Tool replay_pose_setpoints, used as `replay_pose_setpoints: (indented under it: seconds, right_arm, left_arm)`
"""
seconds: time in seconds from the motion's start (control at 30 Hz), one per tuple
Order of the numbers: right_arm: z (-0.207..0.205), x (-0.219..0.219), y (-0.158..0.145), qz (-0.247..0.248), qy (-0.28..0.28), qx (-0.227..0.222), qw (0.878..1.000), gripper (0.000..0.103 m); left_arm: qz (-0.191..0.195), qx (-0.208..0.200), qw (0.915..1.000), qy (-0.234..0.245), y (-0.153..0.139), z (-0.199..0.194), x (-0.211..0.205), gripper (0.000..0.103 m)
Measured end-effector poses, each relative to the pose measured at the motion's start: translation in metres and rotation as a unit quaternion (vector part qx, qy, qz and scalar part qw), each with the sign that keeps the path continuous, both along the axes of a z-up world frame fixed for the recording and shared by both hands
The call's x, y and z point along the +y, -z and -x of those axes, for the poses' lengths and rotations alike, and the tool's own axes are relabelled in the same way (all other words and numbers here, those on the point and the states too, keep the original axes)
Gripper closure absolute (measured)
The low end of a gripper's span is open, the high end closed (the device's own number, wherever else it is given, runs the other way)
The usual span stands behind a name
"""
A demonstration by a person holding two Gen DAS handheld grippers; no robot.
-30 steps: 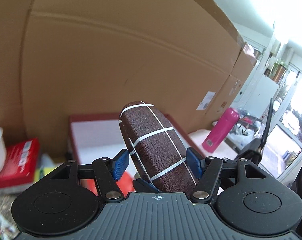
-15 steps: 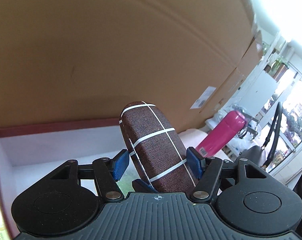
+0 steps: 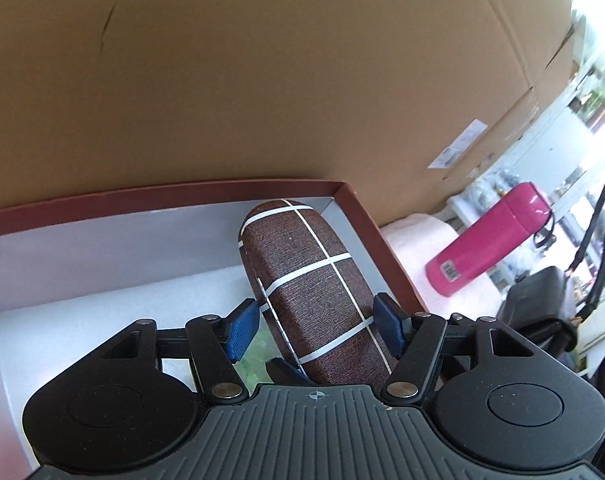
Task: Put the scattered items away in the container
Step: 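Carry the pencil case over the shoebox and open the left gripper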
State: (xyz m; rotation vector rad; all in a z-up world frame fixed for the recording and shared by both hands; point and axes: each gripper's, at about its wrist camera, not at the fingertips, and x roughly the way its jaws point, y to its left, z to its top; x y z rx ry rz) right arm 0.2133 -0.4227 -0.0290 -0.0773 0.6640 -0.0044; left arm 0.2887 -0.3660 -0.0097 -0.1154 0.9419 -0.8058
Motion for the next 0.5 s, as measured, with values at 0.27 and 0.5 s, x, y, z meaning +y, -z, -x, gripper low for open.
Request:
replay_pose_setpoints:
  seconds: [0.27,0.5]
  right_arm:
    - [-0.003,0.013,0.001,0.018,0.021,0.014,1.0,0.036]
    - [0.013,0.03,-0.004,0.066,0.024,-0.009,0.997,0.011]
  left_arm:
    - [-0.014,0.004,0.9999,0.003,0.002,-0.001,0.002,0.036]
    - [0.019,0.021,0.9996,0.0,0.006,0.0,0.015,0.004]
